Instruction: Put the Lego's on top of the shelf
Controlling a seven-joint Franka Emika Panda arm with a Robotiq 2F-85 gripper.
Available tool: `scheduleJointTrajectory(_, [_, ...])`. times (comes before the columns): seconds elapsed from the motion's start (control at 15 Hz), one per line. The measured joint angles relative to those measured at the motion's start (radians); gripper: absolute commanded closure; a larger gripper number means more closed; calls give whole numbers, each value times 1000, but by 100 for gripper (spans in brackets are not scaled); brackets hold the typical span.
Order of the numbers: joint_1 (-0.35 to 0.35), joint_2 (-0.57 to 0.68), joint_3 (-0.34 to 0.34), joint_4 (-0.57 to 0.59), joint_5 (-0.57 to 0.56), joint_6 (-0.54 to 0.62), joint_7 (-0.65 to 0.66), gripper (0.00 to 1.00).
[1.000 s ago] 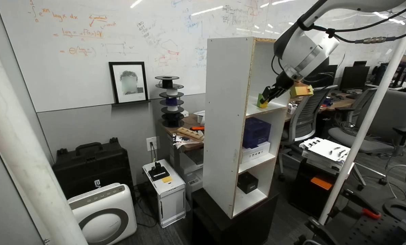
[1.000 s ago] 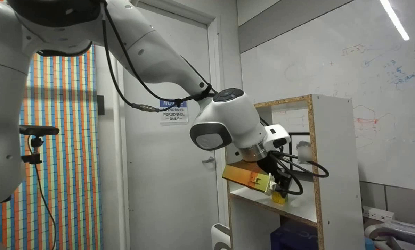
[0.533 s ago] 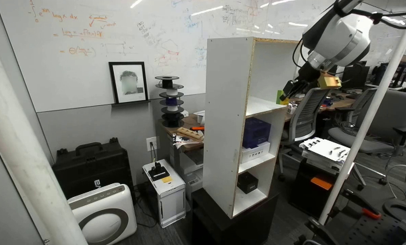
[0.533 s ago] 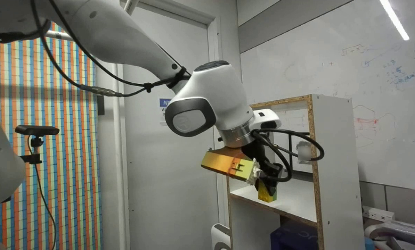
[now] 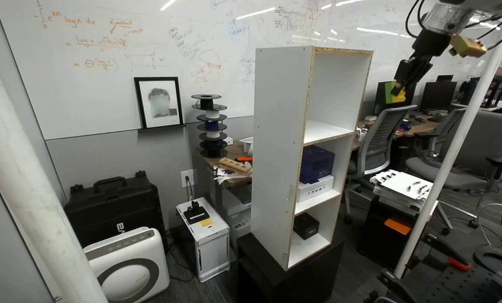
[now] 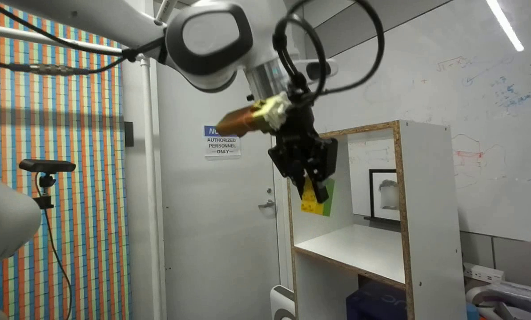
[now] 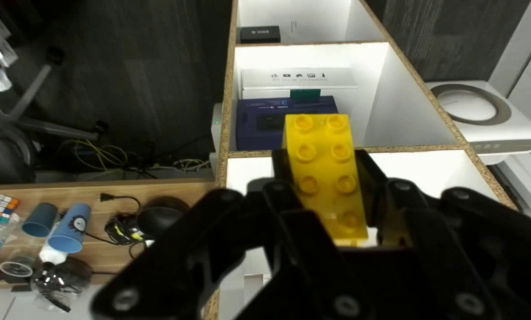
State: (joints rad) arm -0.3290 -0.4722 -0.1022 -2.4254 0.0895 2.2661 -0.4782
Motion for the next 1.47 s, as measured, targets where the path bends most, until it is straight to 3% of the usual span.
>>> scheduleJointTrajectory(0.2, [35,-34,-34,160,-57,-235,94,83])
scheduleJointTrajectory(0.4, [79,-7,-51,341,-57,-383,178,83])
scheduleJointTrajectory(0.73, [133,137,-73,602,-40,-484,272,83])
scheduleJointTrajectory(1.47, [160,523,-93,1077,216,-667,277,83])
